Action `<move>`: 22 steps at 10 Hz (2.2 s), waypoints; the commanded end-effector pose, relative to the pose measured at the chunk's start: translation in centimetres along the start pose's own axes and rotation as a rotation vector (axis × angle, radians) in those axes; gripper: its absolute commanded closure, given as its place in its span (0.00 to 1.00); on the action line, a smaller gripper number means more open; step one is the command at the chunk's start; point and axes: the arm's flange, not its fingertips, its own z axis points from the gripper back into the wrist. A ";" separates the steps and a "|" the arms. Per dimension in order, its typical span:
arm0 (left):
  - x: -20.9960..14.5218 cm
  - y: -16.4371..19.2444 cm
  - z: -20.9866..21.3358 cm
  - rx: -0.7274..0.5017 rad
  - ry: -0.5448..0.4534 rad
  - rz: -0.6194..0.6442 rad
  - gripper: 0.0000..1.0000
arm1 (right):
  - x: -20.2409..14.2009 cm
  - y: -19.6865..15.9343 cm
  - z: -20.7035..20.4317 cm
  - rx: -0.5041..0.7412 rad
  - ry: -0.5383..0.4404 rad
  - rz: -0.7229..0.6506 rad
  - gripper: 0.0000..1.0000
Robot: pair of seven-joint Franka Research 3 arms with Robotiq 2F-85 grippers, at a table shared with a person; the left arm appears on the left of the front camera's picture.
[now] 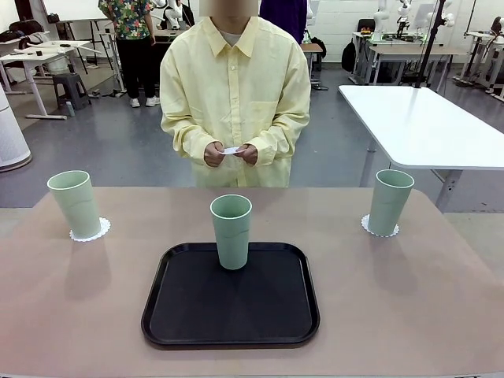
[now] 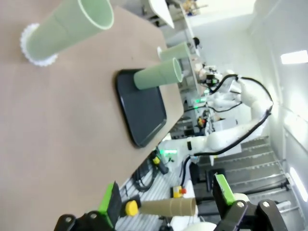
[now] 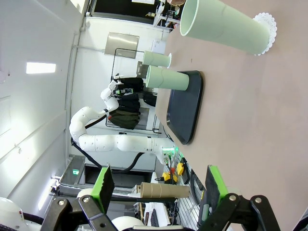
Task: Place coasters on the table and set cups on them.
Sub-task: Take one Reusable plastic cup from the Flat Tray and place it on a coaster set by the human.
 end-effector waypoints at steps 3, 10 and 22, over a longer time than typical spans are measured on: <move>-0.5 0.3 0.4 0.004 -0.005 0.014 0.00 | 0.0 0.0 0.0 -0.003 0.001 -0.002 0.00; -0.5 0.3 0.4 0.004 -0.005 0.014 0.00 | 0.0 0.0 0.0 -0.003 0.001 -0.002 0.00; -0.5 0.3 0.4 0.004 -0.005 0.014 0.00 | 0.0 0.0 0.0 -0.003 0.001 -0.002 0.00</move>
